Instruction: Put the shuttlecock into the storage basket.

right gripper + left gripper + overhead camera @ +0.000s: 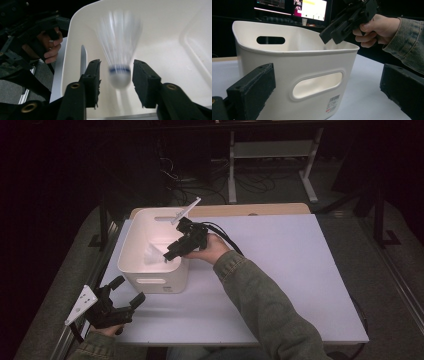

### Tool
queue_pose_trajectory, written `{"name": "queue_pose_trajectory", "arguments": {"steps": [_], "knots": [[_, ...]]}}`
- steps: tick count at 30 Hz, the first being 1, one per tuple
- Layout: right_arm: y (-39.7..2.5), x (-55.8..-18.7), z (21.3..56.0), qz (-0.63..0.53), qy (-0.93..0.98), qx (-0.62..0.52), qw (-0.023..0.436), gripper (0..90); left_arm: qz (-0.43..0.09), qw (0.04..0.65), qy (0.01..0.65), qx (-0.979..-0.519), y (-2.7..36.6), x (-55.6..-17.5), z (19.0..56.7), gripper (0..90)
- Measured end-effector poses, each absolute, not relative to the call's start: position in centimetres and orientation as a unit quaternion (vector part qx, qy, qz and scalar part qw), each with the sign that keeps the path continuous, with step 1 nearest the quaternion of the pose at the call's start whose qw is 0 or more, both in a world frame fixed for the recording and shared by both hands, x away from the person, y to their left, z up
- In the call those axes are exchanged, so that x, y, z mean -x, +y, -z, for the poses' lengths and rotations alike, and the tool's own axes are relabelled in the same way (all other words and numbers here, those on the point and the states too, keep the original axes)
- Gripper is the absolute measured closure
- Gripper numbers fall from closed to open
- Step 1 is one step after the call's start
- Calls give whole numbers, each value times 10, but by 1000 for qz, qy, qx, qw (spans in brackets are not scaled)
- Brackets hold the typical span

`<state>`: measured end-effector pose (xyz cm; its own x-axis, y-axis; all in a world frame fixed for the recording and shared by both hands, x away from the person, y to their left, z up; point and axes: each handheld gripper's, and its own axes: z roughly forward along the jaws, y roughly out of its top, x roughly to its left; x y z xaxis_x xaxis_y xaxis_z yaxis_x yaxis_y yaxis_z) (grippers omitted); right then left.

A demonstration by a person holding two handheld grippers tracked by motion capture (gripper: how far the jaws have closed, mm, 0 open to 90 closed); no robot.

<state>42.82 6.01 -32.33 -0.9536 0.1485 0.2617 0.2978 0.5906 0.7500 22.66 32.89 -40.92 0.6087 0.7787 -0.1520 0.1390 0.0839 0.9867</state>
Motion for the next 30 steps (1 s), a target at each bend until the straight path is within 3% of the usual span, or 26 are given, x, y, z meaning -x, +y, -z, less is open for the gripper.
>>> {"name": "queue_pose_trajectory", "arguments": {"steps": [3, 4, 5, 6, 7, 8, 9, 10, 12, 18, 30], "knots": [[59, -428, 322, 439, -886, 123, 84, 468, -250, 640, 365, -629, 329, -227, 409, 0], [56, -428, 319, 449, -880, 127, 87, 357, -249, 640, 364, -629, 329, -227, 409, 0], [56, -428, 319, 449, -880, 127, 87, 357, -249, 642, 364, -628, 328, -227, 409, 0], [53, -428, 316, 456, -877, 130, 81, 250, -248, 642, 364, -627, 328, -227, 409, 0], [53, -428, 316, 456, -877, 130, 81, 250, -248, 642, 364, -627, 328, -227, 409, 0], [50, -429, 313, 459, -875, 134, 70, 129, -248, 643, 364, -626, 328, -227, 409, 0], [50, -429, 313, 459, -875, 134, 70, 129, -249, 642, 364, -627, 328, -227, 409, 0], [46, -428, 311, 465, -873, 135, 60, 39, -251, 639, 362, -631, 329, -227, 410, 0], [45, -428, 310, 467, -872, 137, 58, 0, -248, 640, 364, -630, 328, -227, 410, 0], [34, -425, 306, 474, -868, 147, 30, 0, -251, 641, 366, -626, 330, -224, 410, 0], [12, -420, 303, 478, -866, 144, 22, 0, -255, 638, 364, -628, 331, -223, 410, 0]]}}
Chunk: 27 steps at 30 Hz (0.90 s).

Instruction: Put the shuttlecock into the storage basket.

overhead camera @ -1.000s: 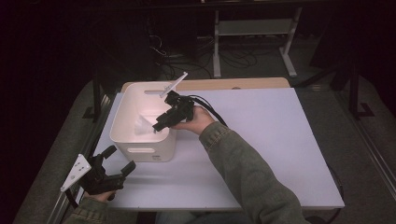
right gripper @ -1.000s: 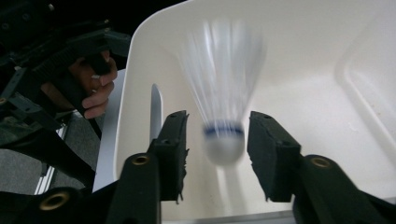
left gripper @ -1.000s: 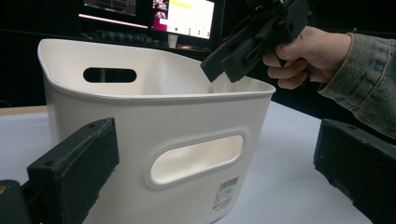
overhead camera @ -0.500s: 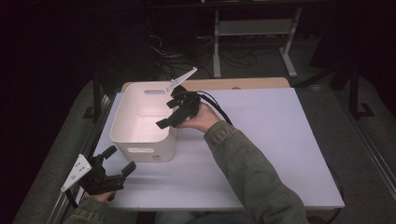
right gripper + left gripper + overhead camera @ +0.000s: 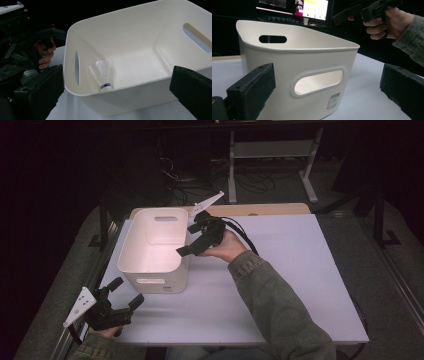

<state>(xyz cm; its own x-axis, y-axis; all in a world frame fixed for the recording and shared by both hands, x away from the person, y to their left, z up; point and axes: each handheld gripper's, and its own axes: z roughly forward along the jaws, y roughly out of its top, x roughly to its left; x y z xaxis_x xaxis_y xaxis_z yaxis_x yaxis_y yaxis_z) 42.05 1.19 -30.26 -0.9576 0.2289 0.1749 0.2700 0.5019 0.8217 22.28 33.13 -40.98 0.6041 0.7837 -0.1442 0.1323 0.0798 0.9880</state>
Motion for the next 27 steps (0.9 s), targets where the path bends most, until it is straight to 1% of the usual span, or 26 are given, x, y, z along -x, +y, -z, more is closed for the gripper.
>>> {"name": "queue_pose_trajectory", "arguments": {"steps": [13, 27], "knots": [[-26, -413, 302, 503, -845, 179, 24, 0, -258, 635, 363, -631, 331, -222, 410, 0], [-64, -402, 310, 510, -837, 199, 2, 0, -259, 636, 364, -630, 330, -223, 410, 0]]}}
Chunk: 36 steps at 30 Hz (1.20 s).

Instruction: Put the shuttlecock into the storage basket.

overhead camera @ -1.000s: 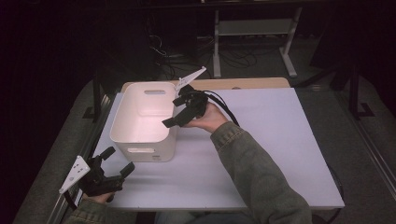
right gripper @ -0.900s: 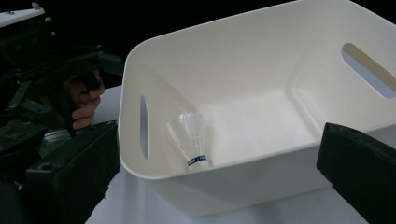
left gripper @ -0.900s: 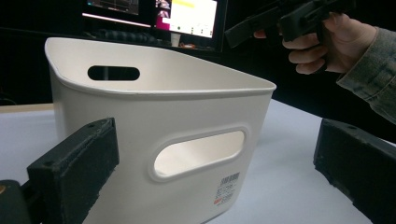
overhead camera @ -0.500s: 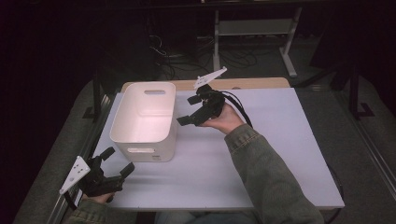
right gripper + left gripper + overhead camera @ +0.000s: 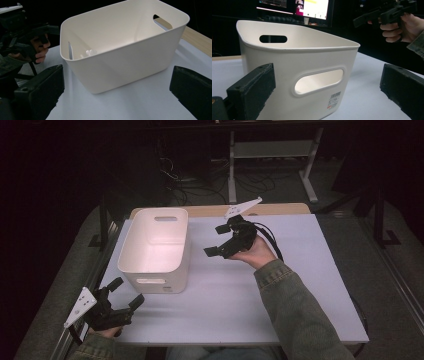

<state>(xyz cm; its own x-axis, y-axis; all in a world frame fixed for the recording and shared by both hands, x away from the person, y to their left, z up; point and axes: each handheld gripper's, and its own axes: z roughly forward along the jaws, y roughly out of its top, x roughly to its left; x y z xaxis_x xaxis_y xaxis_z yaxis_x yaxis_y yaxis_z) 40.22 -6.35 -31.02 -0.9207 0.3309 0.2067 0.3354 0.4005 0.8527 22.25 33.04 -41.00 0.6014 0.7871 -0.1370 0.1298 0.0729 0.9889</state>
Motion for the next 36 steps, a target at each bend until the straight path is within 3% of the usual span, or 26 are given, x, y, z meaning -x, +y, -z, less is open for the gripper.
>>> {"name": "queue_pose_trajectory", "arguments": {"steps": [36], "knots": [[-137, -382, 343, 534, -805, 256, -22, 0, -256, 632, 363, -635, 328, -224, 410, 0]]}}
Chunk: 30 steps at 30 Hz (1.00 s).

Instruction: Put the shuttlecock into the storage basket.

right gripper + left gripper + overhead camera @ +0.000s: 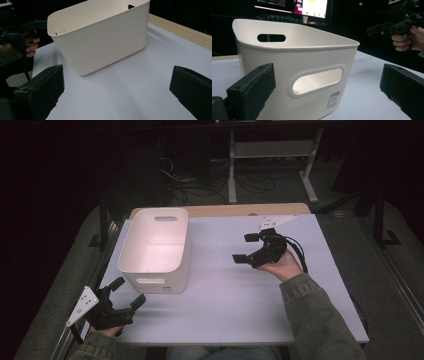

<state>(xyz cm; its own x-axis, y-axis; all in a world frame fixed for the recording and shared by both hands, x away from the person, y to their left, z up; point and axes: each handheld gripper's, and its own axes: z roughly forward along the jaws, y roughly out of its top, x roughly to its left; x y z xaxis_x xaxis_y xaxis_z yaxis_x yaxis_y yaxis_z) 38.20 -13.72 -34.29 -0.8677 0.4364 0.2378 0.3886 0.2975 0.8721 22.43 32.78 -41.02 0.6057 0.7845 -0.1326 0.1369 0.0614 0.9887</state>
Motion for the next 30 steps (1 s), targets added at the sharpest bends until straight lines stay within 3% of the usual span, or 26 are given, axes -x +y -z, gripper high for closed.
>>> {"name": "queue_pose_trajectory", "arguments": {"steps": [30], "knots": [[-184, -357, 378, -540, 790, -289, 34, 0, -258, 628, 358, -640, 328, -224, 410, 0]]}}
